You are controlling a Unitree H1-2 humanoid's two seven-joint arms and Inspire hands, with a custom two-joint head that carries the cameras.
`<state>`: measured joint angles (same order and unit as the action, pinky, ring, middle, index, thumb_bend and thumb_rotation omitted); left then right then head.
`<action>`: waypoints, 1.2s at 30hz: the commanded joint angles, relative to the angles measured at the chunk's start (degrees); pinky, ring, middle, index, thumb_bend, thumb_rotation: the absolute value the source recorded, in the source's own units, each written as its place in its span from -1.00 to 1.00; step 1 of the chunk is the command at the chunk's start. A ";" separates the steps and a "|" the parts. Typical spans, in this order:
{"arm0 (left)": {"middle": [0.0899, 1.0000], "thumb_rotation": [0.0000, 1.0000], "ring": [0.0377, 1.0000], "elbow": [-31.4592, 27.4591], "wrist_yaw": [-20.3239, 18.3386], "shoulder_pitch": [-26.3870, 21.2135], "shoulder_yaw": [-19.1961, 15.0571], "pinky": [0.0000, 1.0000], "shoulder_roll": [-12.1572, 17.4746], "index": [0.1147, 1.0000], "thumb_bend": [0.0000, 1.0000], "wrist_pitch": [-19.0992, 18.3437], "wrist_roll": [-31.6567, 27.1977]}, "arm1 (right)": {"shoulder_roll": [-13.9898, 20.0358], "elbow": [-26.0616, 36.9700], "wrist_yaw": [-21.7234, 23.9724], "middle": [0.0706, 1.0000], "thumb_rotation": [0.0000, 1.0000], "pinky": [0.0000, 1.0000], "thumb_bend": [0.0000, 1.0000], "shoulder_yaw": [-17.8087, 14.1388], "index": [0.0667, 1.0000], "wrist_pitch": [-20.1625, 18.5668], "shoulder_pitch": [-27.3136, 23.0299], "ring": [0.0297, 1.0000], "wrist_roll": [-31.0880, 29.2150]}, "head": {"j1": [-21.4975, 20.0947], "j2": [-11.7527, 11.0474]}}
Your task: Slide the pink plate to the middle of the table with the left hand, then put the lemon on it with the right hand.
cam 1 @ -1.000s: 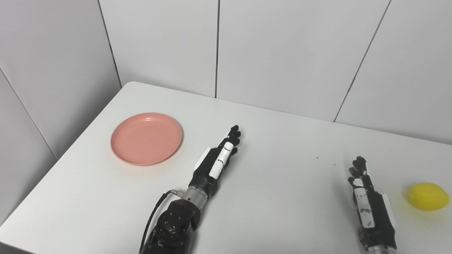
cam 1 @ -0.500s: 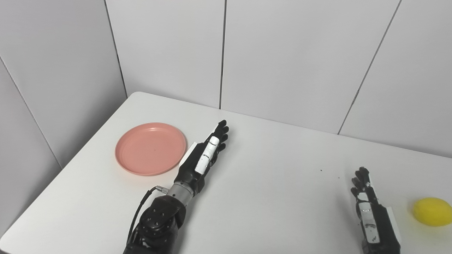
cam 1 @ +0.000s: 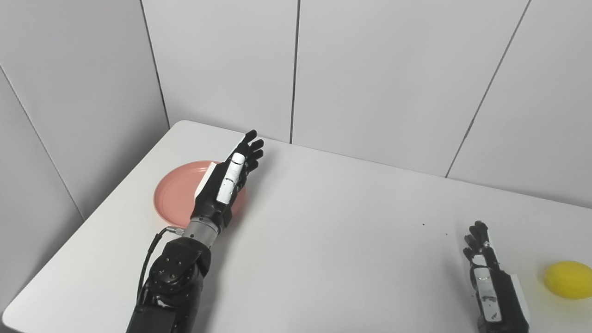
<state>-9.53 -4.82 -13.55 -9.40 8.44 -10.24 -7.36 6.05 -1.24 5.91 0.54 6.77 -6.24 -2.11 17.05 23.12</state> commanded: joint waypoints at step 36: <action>0.51 1.00 0.57 17.24 10.24 -4.99 -15.51 0.63 10.26 0.49 0.40 14.01 -1.18 | 0.67 1.97 1.25 1.00 1.00 1.00 -0.21 -0.58 1.00 1.11 0.80 1.00 -2.26 | 3.66 -1.36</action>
<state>8.21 4.83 -17.06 -24.38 16.58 0.88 -8.49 6.36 -0.57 6.95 0.39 6.76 -5.35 -3.74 20.57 21.62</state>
